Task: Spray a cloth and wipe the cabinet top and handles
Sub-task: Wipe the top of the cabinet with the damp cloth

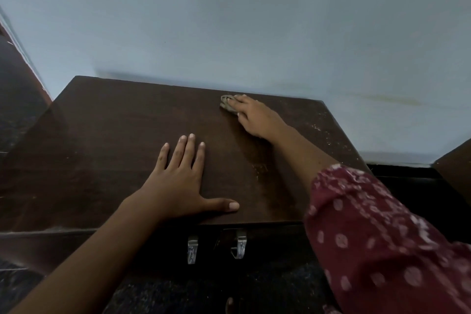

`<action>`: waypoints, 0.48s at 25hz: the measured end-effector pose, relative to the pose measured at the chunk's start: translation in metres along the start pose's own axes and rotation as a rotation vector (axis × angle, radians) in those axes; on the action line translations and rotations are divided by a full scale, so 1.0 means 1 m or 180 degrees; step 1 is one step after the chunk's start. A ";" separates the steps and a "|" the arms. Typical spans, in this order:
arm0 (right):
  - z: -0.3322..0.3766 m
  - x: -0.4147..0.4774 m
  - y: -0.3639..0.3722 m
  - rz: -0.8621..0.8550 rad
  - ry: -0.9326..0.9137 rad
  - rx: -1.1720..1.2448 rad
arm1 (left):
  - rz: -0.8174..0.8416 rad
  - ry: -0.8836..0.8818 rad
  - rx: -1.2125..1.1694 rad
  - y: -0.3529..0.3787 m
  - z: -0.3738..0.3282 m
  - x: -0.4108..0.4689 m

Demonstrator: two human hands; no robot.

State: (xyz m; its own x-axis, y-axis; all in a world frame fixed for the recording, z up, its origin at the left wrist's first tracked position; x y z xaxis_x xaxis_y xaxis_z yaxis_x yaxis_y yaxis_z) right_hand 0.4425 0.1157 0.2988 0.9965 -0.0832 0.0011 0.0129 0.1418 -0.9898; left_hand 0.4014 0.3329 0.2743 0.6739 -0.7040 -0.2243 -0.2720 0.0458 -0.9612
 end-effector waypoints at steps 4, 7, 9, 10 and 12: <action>-0.016 0.028 -0.006 0.0017 0.0374 0.0139 | 0.0008 0.0012 0.0032 0.000 0.001 -0.001; -0.026 0.018 -0.005 0.0027 0.0691 0.0146 | 0.0095 0.0022 -0.0021 -0.002 0.001 -0.001; -0.026 -0.001 -0.005 0.0000 0.0751 0.0108 | 0.0129 0.0024 -0.0033 -0.004 0.000 -0.003; -0.025 -0.015 -0.005 -0.0009 0.0727 0.0105 | 0.0148 0.0026 -0.0033 -0.006 -0.001 -0.004; -0.020 -0.046 -0.004 -0.0029 0.0655 0.0126 | 0.0174 -0.0004 -0.0059 -0.010 -0.003 -0.006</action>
State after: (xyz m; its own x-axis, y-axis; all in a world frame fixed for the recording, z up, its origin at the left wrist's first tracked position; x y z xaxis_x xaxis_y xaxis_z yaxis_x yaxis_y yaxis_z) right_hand 0.3949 0.0997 0.2996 0.9586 -0.2839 -0.0231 0.0291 0.1783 -0.9835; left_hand 0.3979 0.3349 0.2857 0.6585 -0.6999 -0.2766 -0.3211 0.0712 -0.9444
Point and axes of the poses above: each hand's wrist, its own x-axis towards the middle knuckle, its own y-axis out of the palm, z = x × y, the point moved 2 cm from there along x, towards the middle knuckle, and after that the axes turned 1 degree about -y, right-handed, at the moved point
